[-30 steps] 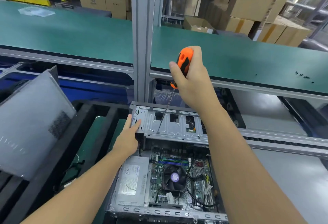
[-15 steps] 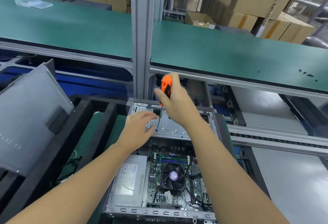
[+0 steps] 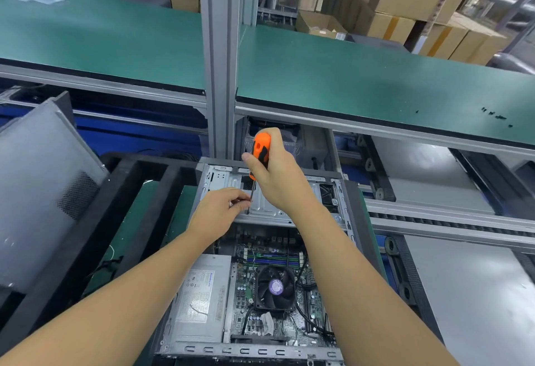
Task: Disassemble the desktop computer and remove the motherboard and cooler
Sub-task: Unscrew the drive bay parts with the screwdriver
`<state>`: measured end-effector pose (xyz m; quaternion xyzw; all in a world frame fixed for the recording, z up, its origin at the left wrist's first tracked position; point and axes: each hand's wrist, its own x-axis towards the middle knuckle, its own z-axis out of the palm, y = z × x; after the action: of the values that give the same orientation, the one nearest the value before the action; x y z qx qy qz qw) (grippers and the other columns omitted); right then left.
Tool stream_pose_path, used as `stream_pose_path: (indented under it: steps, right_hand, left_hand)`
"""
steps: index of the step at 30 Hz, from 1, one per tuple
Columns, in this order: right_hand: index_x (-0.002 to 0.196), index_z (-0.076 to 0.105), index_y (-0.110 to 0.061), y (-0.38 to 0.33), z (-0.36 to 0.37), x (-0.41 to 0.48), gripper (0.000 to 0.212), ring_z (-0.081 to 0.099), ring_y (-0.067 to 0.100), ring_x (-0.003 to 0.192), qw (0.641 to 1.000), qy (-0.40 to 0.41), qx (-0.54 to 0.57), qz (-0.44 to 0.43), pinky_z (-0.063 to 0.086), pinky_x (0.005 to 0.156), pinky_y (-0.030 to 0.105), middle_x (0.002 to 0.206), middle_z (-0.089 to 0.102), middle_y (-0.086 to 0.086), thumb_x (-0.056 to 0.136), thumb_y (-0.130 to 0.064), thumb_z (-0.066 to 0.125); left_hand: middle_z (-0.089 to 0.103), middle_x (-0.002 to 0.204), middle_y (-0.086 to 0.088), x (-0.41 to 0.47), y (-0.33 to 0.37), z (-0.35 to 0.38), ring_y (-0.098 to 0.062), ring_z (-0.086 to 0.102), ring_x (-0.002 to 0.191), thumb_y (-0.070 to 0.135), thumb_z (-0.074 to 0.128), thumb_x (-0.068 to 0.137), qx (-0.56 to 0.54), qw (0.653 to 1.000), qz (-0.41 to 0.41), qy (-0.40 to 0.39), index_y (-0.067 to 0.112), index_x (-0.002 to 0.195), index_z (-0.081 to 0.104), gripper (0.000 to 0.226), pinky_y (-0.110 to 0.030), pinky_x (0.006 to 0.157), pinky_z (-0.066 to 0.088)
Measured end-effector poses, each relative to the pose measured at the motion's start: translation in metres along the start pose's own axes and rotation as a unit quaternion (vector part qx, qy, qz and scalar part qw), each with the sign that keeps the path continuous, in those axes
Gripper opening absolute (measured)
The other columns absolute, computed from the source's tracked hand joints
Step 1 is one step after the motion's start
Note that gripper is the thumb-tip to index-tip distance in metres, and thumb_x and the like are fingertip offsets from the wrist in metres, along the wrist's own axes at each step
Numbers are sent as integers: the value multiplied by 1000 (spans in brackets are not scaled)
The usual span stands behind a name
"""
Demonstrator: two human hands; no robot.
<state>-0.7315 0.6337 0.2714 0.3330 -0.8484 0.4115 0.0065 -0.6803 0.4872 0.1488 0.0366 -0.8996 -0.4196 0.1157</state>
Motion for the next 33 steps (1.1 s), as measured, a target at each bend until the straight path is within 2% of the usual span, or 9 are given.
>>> stream_pose_path:
  steps: [6,13,16,19,24,26,28,30,33]
  right_hand:
    - [115,33,-28,0,1,3,25,54,21,64,1000,-6,5,13,43,57,32,73,51,0,101,-37,52]
    - [116,32,-30,-4,-1,9,28,50,14,61,999,-27,-20,24,39,56,26,71,47,-5,100,-39,53]
    - [114,36,-32,-9,-12,14,27,60,19,72,996,-77,-28,27,53,68,39,81,56,-3,98,-37,57]
    - [113,42,-31,-16,-22,16,25,65,24,82,993,-111,-18,42,57,81,47,87,60,-3,96,-32,61]
    - [105,47,-26,-26,-25,18,21,61,18,81,987,-133,-70,59,52,73,40,87,55,-3,95,-37,62]
    - [96,50,-24,-29,-24,19,32,52,12,78,988,-98,-98,69,40,66,29,91,50,-2,91,-53,61]
    - [96,55,-20,-33,-22,20,43,49,12,80,991,-14,-104,81,35,64,25,96,49,-2,87,-61,61]
    - [95,56,-17,-39,-20,21,41,47,13,83,988,34,-131,75,34,68,25,96,48,-2,88,-56,65]
    - [100,64,-14,-46,-22,23,34,46,15,85,987,22,-149,62,33,70,24,98,50,2,89,-46,68]
  left_hand:
    - [71,92,18,0,-2,1,2,61,88,25,67,93,2,1000,-3,-1,26,99,74,9,-3,74,38]
    - [69,91,19,1,-4,2,2,60,86,26,66,94,-3,1000,-14,4,28,97,72,8,-11,73,40]
    - [69,94,18,1,-6,3,2,59,85,27,64,95,14,1000,-5,-5,30,97,69,6,-15,73,40]
    - [70,105,22,1,-6,4,5,60,89,31,63,95,12,1000,5,-25,32,98,70,7,-19,81,44]
    - [70,91,18,3,-6,4,2,60,81,33,63,95,4,1000,-11,-28,42,86,67,13,-22,72,46]
    - [69,85,18,4,-7,5,1,60,79,31,64,94,2,999,-21,-25,41,83,67,15,-21,68,45]
    - [70,85,18,5,-7,7,1,61,80,32,64,94,2,999,-33,-23,39,84,68,13,-22,71,47]
    - [70,86,17,7,-7,8,-1,62,82,33,65,93,3,999,-42,-23,37,86,70,10,-25,75,50]
    - [71,87,16,7,-8,8,-1,63,83,32,66,93,-7,999,-43,-23,33,88,72,8,-26,77,52]
